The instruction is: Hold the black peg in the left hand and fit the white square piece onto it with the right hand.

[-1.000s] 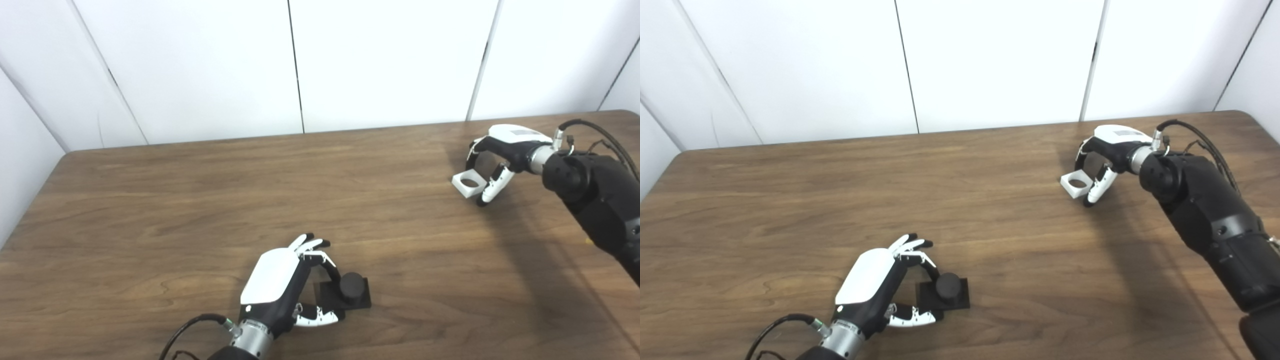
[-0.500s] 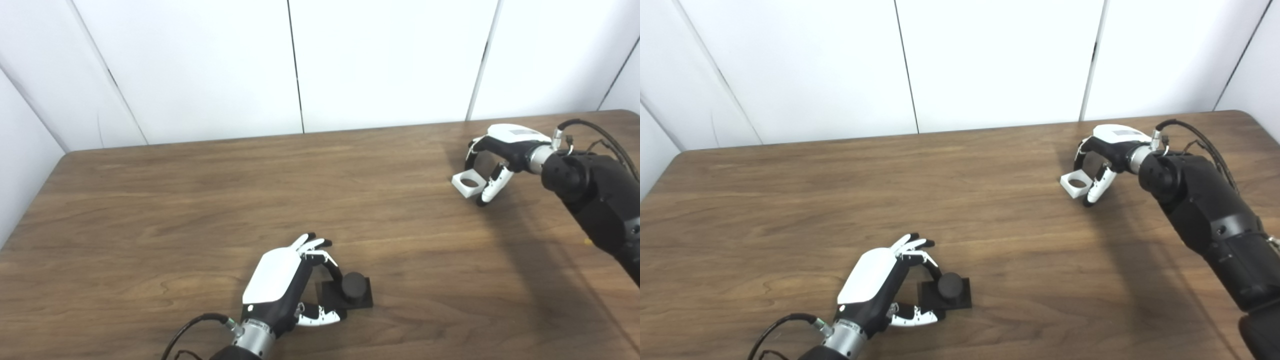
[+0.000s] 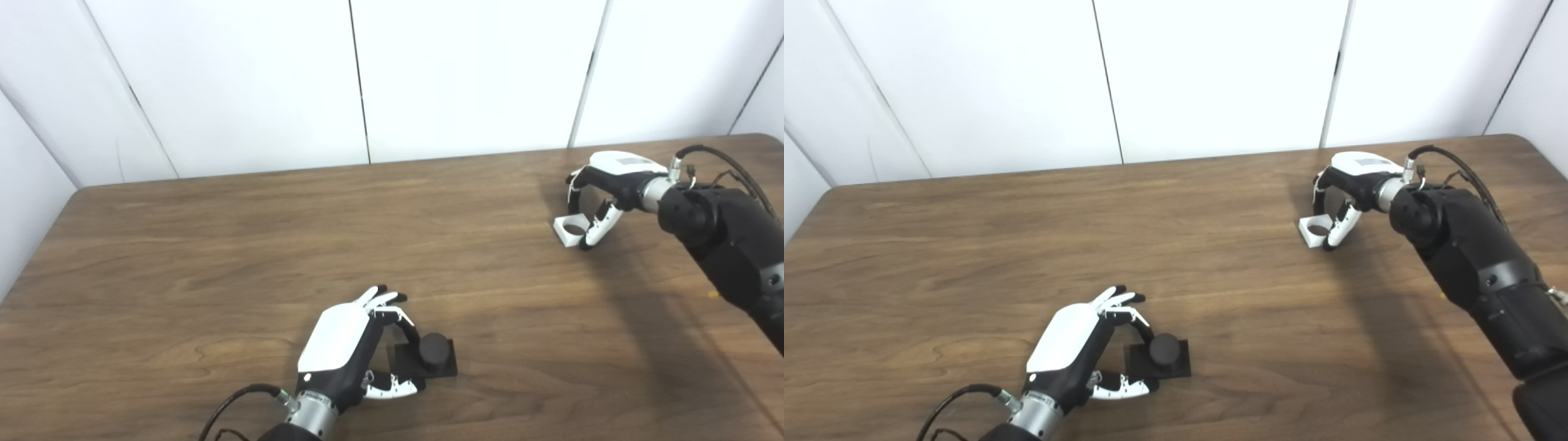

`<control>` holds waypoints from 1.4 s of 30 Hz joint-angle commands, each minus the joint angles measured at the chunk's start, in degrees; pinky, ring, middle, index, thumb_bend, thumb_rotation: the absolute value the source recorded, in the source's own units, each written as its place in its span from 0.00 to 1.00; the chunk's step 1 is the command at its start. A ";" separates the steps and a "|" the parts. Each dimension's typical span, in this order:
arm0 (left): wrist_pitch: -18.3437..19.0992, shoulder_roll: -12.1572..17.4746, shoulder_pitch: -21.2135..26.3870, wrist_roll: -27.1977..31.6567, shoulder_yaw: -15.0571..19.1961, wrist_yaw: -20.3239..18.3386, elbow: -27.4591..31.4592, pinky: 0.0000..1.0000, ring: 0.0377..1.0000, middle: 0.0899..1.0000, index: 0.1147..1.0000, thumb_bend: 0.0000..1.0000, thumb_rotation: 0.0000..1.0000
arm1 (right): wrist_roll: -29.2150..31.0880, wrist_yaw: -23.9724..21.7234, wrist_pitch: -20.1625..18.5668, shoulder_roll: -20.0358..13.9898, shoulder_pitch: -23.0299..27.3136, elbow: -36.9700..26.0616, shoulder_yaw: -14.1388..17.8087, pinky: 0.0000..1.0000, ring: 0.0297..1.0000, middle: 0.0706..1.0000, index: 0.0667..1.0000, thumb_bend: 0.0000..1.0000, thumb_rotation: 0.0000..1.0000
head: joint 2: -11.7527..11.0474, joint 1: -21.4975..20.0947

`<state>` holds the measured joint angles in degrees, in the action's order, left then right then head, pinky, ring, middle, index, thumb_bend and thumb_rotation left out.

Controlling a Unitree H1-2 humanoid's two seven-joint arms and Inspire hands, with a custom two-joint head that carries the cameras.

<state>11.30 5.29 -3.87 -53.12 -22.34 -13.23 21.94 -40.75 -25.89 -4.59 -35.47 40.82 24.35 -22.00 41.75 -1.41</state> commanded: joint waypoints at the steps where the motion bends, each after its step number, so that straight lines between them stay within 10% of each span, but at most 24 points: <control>1: -0.60 -0.50 0.86 -0.52 -0.22 0.76 0.32 0.89 0.95 0.85 0.42 0.51 0.07 | -0.21 1.48 0.82 -0.73 2.21 -0.18 0.58 0.90 0.95 0.89 0.45 0.52 0.14 | 0.06 -0.03; 21: -0.82 -0.51 0.73 -0.59 -0.15 1.37 -0.03 0.89 0.95 0.85 0.42 0.51 0.07 | 1.59 2.47 0.60 -1.22 0.04 -5.86 3.90 0.89 0.95 0.88 0.45 0.53 0.14 | -0.02 -0.13; 42: -1.13 -0.21 1.19 -0.47 -0.01 1.84 -0.89 0.90 0.94 0.85 0.42 0.51 0.07 | 4.07 -9.61 -5.51 -3.26 -5.83 -38.55 7.94 0.89 0.97 0.88 0.46 0.53 0.14 | 0.04 -0.01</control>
<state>10.86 5.17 -3.68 -53.27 -22.42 -12.27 21.29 -36.80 -35.29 -8.90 -37.57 33.39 -11.02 -15.55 41.75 -1.41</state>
